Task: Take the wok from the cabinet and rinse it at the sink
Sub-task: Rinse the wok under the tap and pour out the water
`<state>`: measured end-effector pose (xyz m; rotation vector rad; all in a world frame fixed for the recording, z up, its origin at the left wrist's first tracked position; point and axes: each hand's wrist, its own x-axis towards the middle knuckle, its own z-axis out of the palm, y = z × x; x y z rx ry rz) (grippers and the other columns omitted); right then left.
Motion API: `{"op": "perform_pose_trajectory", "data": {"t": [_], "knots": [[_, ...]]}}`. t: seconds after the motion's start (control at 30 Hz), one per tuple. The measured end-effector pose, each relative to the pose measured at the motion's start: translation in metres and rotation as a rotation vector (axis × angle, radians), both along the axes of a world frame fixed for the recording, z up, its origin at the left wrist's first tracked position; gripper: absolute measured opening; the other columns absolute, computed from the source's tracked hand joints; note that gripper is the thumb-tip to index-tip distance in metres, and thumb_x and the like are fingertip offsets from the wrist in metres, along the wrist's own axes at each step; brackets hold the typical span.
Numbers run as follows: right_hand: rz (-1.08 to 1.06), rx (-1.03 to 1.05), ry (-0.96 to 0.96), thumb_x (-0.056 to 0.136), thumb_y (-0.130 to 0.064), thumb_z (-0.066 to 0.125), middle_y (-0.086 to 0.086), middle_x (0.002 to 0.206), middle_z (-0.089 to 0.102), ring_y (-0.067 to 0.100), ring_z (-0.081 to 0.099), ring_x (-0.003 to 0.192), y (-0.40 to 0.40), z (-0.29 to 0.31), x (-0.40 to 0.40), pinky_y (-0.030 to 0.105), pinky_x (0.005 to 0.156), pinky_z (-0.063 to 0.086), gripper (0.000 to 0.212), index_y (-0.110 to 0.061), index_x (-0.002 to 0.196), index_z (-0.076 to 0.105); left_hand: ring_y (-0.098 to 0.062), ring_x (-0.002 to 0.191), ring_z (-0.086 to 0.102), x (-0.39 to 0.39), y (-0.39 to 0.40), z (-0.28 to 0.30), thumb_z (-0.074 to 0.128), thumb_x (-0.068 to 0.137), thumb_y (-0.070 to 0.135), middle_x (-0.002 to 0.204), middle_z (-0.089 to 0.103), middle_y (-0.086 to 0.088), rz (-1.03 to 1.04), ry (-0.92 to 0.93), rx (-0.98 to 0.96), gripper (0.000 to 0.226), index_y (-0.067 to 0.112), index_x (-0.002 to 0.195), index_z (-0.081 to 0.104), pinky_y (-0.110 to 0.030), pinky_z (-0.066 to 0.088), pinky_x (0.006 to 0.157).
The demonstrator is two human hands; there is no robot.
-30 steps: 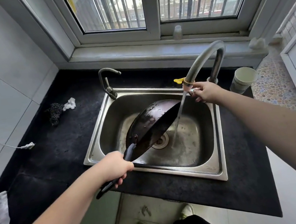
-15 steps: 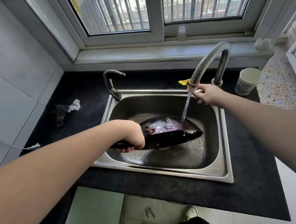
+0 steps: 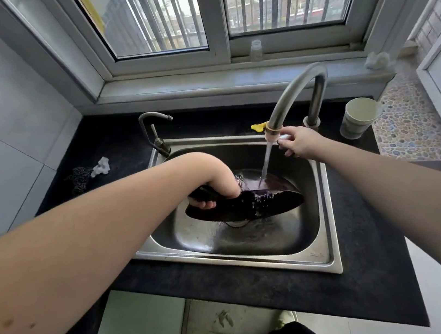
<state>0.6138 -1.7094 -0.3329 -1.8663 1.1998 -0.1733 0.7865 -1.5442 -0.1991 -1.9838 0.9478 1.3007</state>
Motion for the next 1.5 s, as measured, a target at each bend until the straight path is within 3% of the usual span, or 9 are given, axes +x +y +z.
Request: {"op": "perform_pose_trajectory", "data": {"t": [0.5, 0.7, 0.9, 1.03, 1.1, 1.2, 1.3, 1.43, 1.5], "knots": [[-0.040, 0.012, -0.039, 0.098, -0.019, 0.051, 0.005, 0.099, 0.067, 0.019, 0.063, 0.074, 0.012, 0.000, 0.002, 0.018, 0.057, 0.045, 0.036, -0.021, 0.134, 0.052, -0.017, 0.045, 0.056, 0.009, 0.016, 0.018, 0.049, 0.088, 0.006, 0.059, 0.060, -0.012, 0.526, 0.424, -0.268, 0.008, 0.001, 0.093, 0.054, -0.021, 0.048, 0.041], [-0.040, 0.009, -0.041, 0.097, -0.021, 0.053, 0.003, 0.094, 0.064, 0.018, 0.064, 0.074, 0.013, 0.000, 0.001, 0.021, 0.061, 0.047, 0.039, -0.021, 0.136, 0.051, -0.027, 0.075, 0.063, 0.019, 0.034, 0.018, 0.048, 0.084, 0.018, 0.083, 0.062, -0.015, 0.710, 0.869, -0.379, 0.022, 0.005, 0.093, 0.063, -0.029, 0.052, 0.065], [-0.067, 0.018, -0.047, 0.097, -0.017, 0.052, 0.004, 0.093, 0.065, 0.018, 0.063, 0.073, 0.015, 0.000, 0.002, 0.016, 0.056, 0.042, 0.037, -0.021, 0.134, 0.052, -0.024, 0.071, 0.056, 0.004, 0.055, -0.014, 0.026, 0.090, 0.023, 0.083, 0.058, -0.016, 0.713, 1.010, -0.689, 0.045, 0.007, 0.108, 0.063, -0.026, 0.040, 0.057], [-0.064, 0.024, -0.042, 0.098, -0.019, 0.050, 0.004, 0.095, 0.067, 0.017, 0.063, 0.072, 0.014, 0.000, 0.001, 0.017, 0.056, 0.042, 0.036, -0.024, 0.134, 0.052, -0.015, 0.074, 0.057, -0.006, 0.059, -0.021, 0.051, 0.068, 0.009, 0.082, 0.058, -0.003, 0.433, 0.823, -0.861, 0.046, 0.026, 0.110, 0.060, -0.026, 0.049, 0.066], [-0.060, 0.025, -0.037, 0.098, -0.019, 0.050, 0.003, 0.094, 0.067, 0.015, 0.063, 0.070, 0.013, 0.000, 0.000, 0.017, 0.056, 0.042, 0.037, -0.025, 0.134, 0.052, -0.011, 0.073, 0.052, -0.014, 0.061, -0.024, 0.066, 0.068, 0.029, 0.077, 0.054, 0.005, 0.335, 0.634, -0.964, 0.034, 0.034, 0.101, 0.061, -0.035, 0.052, 0.079], [-0.044, 0.012, -0.027, 0.098, -0.023, 0.051, 0.003, 0.097, 0.068, 0.016, 0.064, 0.072, 0.012, 0.002, 0.000, 0.017, 0.057, 0.043, 0.034, -0.024, 0.132, 0.054, -0.007, 0.077, 0.055, -0.028, 0.060, -0.027, 0.068, 0.062, 0.060, 0.081, 0.056, 0.008, 0.459, 0.438, -1.142, 0.033, 0.034, 0.083, 0.065, -0.035, 0.053, 0.085], [-0.027, -0.004, -0.010, 0.097, -0.030, 0.053, 0.003, 0.102, 0.069, 0.017, 0.068, 0.078, 0.011, 0.005, -0.001, 0.020, 0.061, 0.047, 0.033, -0.025, 0.130, 0.055, -0.006, 0.092, 0.051, -0.039, 0.057, -0.032, 0.066, 0.071, 0.059, 0.093, 0.045, 0.011, 0.303, 0.206, -1.441, 0.024, 0.036, 0.074, 0.065, -0.016, 0.045, 0.083], [-0.022, -0.010, -0.006, 0.096, -0.034, 0.054, 0.001, 0.101, 0.069, 0.013, 0.068, 0.076, 0.011, 0.007, 0.000, 0.019, 0.058, 0.045, 0.031, -0.027, 0.127, 0.056, -0.003, 0.065, 0.056, -0.059, 0.058, -0.038, 0.069, 0.085, 0.018, 0.070, 0.058, 0.004, 0.501, 0.538, -1.657, 0.014, 0.017, 0.077, 0.057, -0.012, 0.045, 0.065], [-0.024, -0.008, -0.011, 0.097, -0.033, 0.053, 0.000, 0.100, 0.070, 0.012, 0.067, 0.073, 0.010, 0.004, 0.000, 0.018, 0.057, 0.044, 0.031, -0.027, 0.127, 0.057, -0.006, 0.057, 0.053, -0.063, 0.055, -0.042, 0.069, 0.085, 0.016, 0.062, 0.056, 0.000, 0.500, 0.558, -1.703, 0.019, 0.014, 0.072, 0.055, -0.015, 0.044, 0.058]]}}
